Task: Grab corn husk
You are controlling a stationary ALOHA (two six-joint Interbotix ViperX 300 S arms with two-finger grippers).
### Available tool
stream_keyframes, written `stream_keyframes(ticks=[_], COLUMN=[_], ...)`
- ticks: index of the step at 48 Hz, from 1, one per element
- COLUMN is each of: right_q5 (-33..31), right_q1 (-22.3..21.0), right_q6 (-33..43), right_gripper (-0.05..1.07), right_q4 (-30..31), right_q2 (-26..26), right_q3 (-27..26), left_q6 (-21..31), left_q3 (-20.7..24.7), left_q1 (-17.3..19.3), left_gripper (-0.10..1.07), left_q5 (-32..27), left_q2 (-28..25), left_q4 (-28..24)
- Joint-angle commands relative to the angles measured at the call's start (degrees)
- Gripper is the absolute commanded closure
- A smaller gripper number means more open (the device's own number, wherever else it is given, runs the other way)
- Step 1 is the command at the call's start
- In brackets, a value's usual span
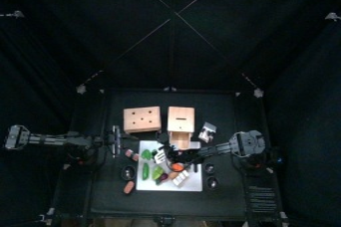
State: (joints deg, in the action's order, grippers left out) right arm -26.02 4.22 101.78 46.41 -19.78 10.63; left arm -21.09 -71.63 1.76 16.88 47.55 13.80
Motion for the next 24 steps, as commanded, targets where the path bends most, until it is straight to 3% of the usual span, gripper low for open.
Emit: stream_keyframes(ticks=[1, 24], right_q5=[-0.1, -7.7], right_q1=[-0.7, -1.6], right_q6=[-0.1, -0.2], right_gripper=[0.16, 0.16], right_q4=[-1.8, -9.8], right_q2=[0.4, -3.9], right_q3=[-2.8, -8.3], left_q6=[0.1, 0.2], left_q3=[0.4, 0.3], left_q1=[-0.4, -0.9], left_gripper=[0.3, 0.3], left_q5=[-0.1, 0.0], left_q2=[-0.1, -0.1], left_q4=[-0.1, 0.1])
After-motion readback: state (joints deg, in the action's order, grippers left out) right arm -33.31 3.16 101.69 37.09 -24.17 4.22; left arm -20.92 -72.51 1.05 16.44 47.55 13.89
